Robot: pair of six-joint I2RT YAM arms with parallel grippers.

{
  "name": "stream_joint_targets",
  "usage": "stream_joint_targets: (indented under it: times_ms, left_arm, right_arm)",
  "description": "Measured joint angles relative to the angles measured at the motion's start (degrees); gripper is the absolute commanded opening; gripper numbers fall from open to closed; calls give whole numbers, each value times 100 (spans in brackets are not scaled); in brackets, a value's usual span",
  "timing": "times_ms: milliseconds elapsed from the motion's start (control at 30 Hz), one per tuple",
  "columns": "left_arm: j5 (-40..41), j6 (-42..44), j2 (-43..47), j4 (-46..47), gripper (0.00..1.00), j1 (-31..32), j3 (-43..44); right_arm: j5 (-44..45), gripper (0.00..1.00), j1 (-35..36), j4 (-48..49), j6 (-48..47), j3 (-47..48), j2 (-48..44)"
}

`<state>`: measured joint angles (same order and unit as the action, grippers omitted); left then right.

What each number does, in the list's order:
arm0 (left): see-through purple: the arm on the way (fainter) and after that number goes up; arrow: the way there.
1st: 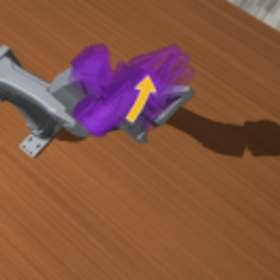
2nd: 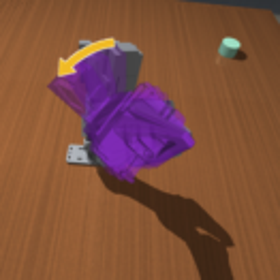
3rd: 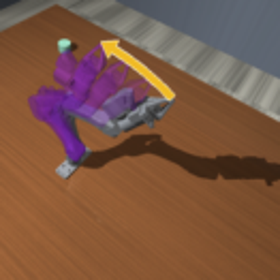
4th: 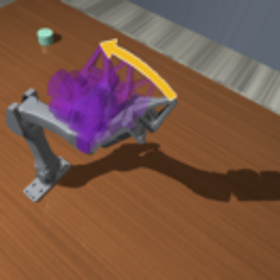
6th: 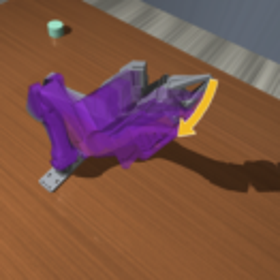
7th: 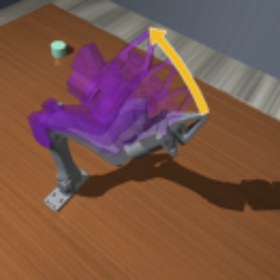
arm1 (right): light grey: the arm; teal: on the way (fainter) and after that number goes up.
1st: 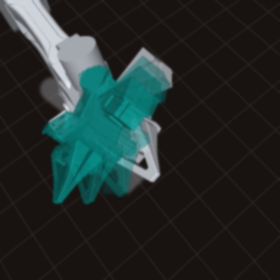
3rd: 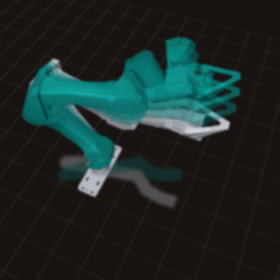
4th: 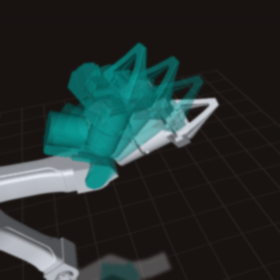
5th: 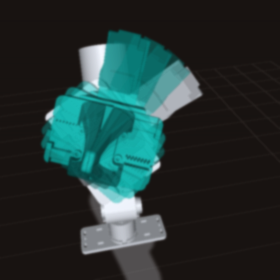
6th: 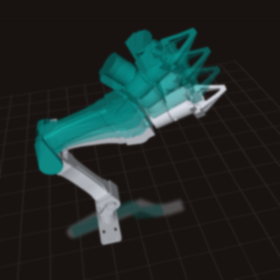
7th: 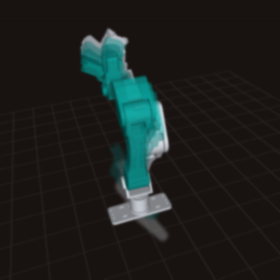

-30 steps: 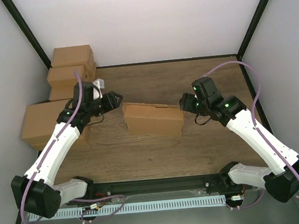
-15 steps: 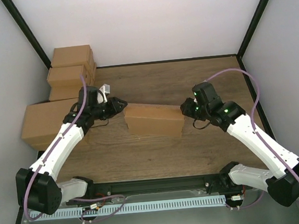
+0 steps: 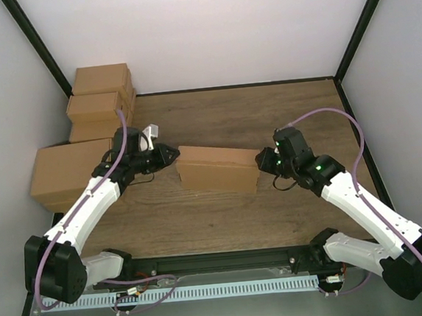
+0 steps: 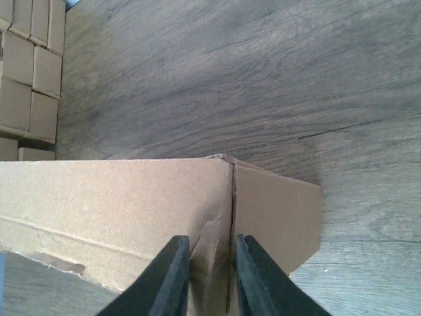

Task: Fold the paper box

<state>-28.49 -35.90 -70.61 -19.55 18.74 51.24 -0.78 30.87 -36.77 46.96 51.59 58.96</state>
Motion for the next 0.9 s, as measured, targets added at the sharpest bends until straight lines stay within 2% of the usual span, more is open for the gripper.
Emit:
stream_joint_targets:
  times_ms: [67,167,267,433,533,733,833,900]
  left_arm:
    - [35,94,2,-2,17,4,0]
    - [116,278,-2,-35,31,17,17]
    - [223,461,-76,-317,39,15,138]
    - [297,684,-243,-793,39,7,498]
    - [166,739,-365,-813,32,-24,527]
    - [-103,667,-354,-474,25,-55,321]
    - [-205,610,-315,-243,23,-70,160]
    - [-260,588,-293,-85,19,-76,63]
  right_arm:
    - [31,30,0,96,-26,-87,-37]
    - [85,40,0,81,-120,-101,13]
    - [219,46,-7,-103,-297,35,72]
    - [431,48,-22,-529,-638,457,195]
    - [356,45,-116,-557,-796,557,177]
    - [-470,23,-693,-262,-1003,103,4]
    - [-942,18,-1014,-63,-1001,-428,-136]
    - [-1266,19,-1182,59,-1014,-732,-192]
